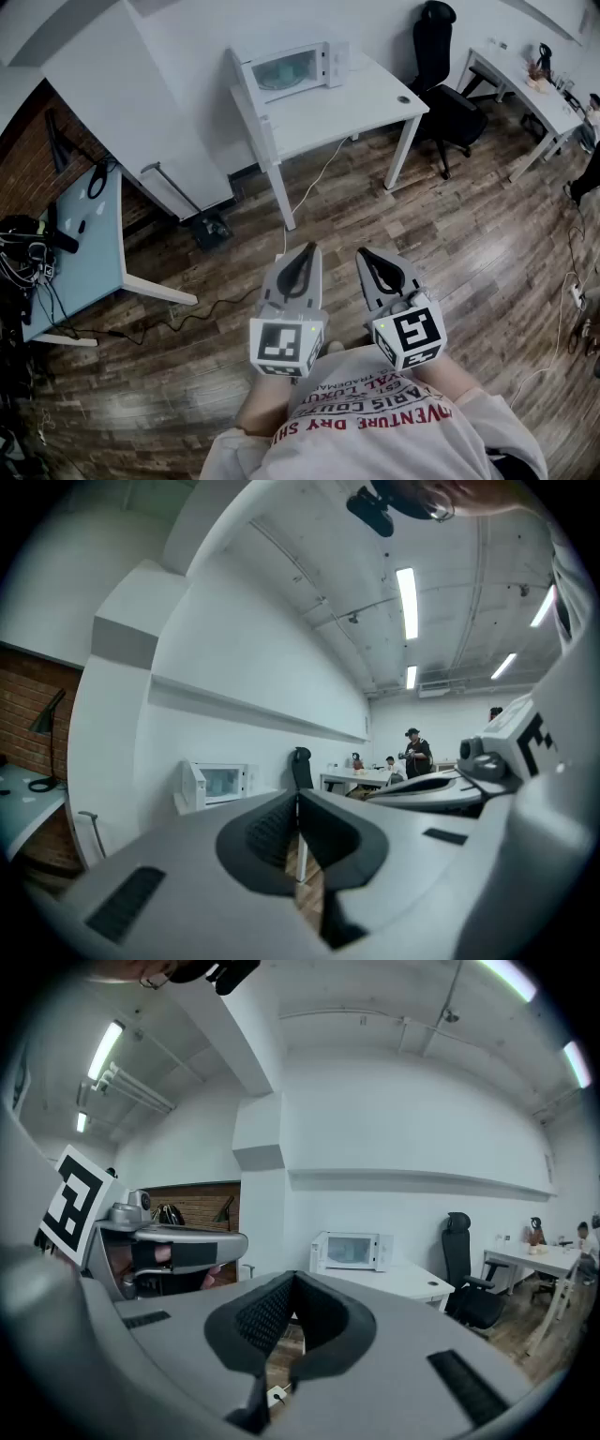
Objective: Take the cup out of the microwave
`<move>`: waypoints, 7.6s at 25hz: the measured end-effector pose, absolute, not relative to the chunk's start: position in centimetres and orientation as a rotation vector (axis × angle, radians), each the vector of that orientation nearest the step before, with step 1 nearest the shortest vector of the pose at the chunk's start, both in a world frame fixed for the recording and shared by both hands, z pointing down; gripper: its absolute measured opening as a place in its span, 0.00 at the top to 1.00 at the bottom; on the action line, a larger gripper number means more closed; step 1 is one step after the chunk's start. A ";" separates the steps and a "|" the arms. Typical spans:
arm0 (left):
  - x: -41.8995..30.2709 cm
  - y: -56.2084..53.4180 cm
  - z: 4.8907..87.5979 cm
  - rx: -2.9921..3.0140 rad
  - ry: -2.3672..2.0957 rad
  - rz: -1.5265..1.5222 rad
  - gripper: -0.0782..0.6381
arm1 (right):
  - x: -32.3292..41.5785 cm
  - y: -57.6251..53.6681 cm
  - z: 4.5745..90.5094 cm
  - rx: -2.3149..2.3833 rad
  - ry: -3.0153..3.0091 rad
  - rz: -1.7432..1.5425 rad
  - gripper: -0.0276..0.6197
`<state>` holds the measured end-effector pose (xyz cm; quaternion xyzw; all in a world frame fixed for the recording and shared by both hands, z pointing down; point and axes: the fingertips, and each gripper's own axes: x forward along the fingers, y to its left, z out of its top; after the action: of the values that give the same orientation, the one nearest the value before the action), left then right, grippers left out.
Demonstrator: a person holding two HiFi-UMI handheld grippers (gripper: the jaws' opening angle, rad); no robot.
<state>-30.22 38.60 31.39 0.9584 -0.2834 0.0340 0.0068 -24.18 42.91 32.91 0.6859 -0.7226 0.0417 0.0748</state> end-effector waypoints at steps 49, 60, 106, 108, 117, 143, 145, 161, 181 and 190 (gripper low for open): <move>-9.4 21.1 33.4 2.831 -1.104 0.186 0.88 | -1.4 25.2 34.0 1.877 -2.341 0.286 0.95; -0.3 16.4 35.4 2.782 -1.154 0.226 0.88 | 8.5 19.7 35.7 1.820 -2.366 0.320 0.95; 4.7 -24.5 39.7 2.585 -1.347 0.234 0.88 | 14.8 -22.3 39.5 1.623 -2.386 0.376 0.95; 4.6 -24.8 40.0 2.569 -1.363 0.239 0.88 | 14.4 -23.1 39.9 1.591 -2.401 0.380 0.95; 5.2 -27.8 42.9 2.550 -1.427 0.328 0.88 | 14.3 -27.3 40.9 1.537 -2.448 0.353 0.95; 5.2 -39.9 53.4 2.454 -1.502 0.364 0.37 | 12.8 -32.2 49.0 1.263 -2.413 0.538 0.95; 5.5 -40.7 53.2 2.474 -1.518 0.359 0.34 | 12.9 -32.3 49.2 1.261 -2.407 0.547 0.95; 6.7 -44.5 54.6 2.481 -1.510 0.463 0.33 | 12.9 -32.4 50.9 1.268 -2.356 0.591 0.95; 6.2 -44.9 54.7 2.441 -1.545 0.561 0.39 | 13.5 -31.6 50.8 1.306 -2.323 0.601 0.95; 6.2 -42.0 52.6 2.470 -1.574 0.514 0.39 | 13.1 -30.2 49.4 1.335 -2.355 0.591 0.95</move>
<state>6.16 -41.98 52.63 0.8278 -0.5273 0.1722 0.0838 13.06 -30.22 49.45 0.4735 -0.8353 0.2098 0.1846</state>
